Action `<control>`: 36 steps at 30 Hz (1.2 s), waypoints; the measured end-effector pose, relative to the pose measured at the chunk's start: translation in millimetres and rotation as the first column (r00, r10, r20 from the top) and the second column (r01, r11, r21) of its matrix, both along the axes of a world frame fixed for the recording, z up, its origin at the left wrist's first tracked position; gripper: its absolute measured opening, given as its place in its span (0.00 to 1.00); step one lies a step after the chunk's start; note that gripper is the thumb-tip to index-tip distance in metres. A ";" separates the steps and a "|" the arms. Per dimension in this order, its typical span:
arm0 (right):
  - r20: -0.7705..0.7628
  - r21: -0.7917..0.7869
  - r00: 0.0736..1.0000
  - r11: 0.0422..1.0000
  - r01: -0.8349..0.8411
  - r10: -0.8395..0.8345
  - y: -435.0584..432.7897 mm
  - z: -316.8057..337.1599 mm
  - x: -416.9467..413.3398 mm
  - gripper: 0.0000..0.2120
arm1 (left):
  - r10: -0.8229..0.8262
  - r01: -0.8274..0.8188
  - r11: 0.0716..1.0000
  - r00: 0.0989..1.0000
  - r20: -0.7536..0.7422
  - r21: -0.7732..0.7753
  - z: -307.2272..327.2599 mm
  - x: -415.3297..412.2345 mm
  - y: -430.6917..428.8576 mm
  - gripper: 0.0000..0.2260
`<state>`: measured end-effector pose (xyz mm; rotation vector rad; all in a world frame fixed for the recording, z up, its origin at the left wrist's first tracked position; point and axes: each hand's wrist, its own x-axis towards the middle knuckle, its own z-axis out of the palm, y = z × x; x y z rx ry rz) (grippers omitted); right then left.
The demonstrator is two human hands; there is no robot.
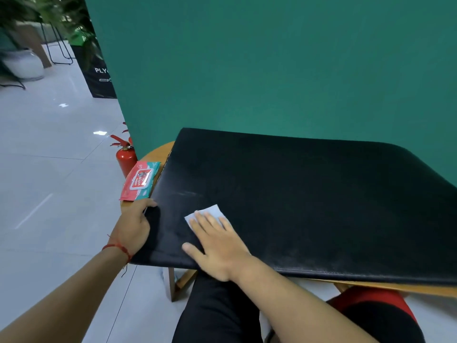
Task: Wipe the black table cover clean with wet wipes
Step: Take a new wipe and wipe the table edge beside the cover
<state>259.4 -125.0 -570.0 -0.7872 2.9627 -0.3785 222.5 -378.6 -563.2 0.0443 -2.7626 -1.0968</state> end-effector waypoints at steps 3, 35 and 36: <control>0.019 0.017 0.994 0.994 0.106 -0.107 39.0 -1.3 0.9 0.38 | 0.001 -0.002 0.999 1.000 0.026 0.041 -2.0 -2.1 -1.5 0.20; 0.080 0.127 0.955 0.953 0.275 -0.286 173.2 5.5 -1.5 0.45 | 0.099 -0.218 0.823 0.964 0.245 0.524 6.8 -9.2 2.1 0.18; 0.086 0.133 0.955 0.953 0.271 -0.283 175.4 5.5 -0.6 0.44 | 0.091 -0.203 0.836 0.967 0.236 0.511 5.4 -8.6 4.2 0.18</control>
